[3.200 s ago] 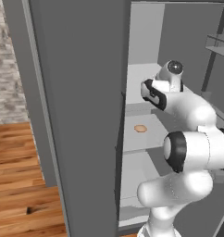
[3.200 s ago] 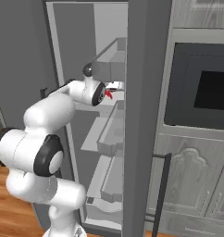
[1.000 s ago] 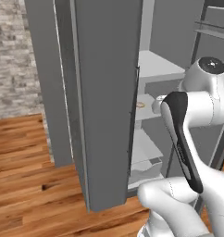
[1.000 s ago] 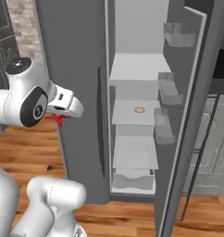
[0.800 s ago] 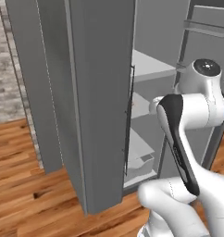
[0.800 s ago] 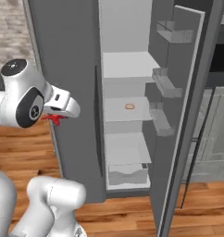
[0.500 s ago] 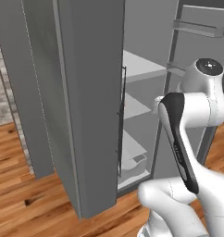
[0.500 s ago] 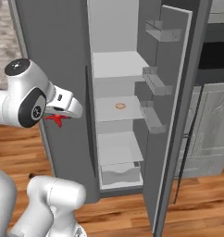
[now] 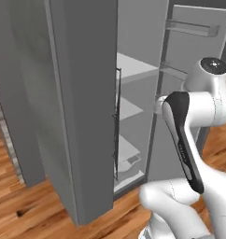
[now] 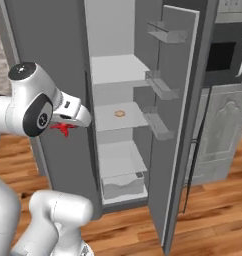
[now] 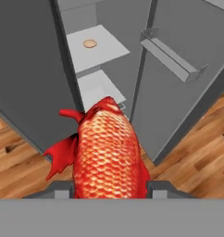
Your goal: Take the fish from the fridge and place it on the digital scale on the counter by the fridge. Wait a few seconds for a reading, then move it to the plate on the dining counter.
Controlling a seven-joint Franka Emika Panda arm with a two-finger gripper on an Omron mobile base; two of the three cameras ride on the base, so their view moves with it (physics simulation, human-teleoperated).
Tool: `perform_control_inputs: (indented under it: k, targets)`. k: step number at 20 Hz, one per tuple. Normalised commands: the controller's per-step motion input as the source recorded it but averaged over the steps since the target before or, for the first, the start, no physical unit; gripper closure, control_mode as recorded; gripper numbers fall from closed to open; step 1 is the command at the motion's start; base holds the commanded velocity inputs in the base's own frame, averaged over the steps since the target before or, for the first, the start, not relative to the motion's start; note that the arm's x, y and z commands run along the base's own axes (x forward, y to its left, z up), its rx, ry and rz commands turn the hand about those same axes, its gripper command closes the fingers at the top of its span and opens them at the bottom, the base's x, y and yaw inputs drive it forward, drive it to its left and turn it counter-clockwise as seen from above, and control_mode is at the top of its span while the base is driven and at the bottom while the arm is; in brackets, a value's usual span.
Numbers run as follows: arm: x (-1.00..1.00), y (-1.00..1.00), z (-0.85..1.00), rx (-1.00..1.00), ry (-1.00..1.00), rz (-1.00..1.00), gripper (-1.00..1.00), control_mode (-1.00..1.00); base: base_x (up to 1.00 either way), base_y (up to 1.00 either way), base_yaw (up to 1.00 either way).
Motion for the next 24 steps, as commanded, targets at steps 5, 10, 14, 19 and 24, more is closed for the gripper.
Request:
perform_control_inputs:
  k: [5, 10, 14, 19, 24]
  targets:
    - [0.0, 0.0, 0.0, 0.0, 0.0, 0.0, 1.0, 1.0, 0.48, 1.0, -0.33]
    - [0.0, 0.0, 0.0, 0.0, 0.0, 0.0, 1.0, 1.0, -0.31, 0.63, -0.43]
    - [0.0, 0.0, 0.0, 0.0, 0.0, 0.0, 1.0, 1.0, -1.0, 0.23, -0.62]
    - [0.0, 0.0, 0.0, 0.0, 0.0, 0.0, 1.0, 1.0, -1.0, 0.26, -0.67]
    - [0.0, 0.0, 0.0, 0.0, 0.0, 0.0, 1.0, 1.0, -1.0, 0.14, -0.64]
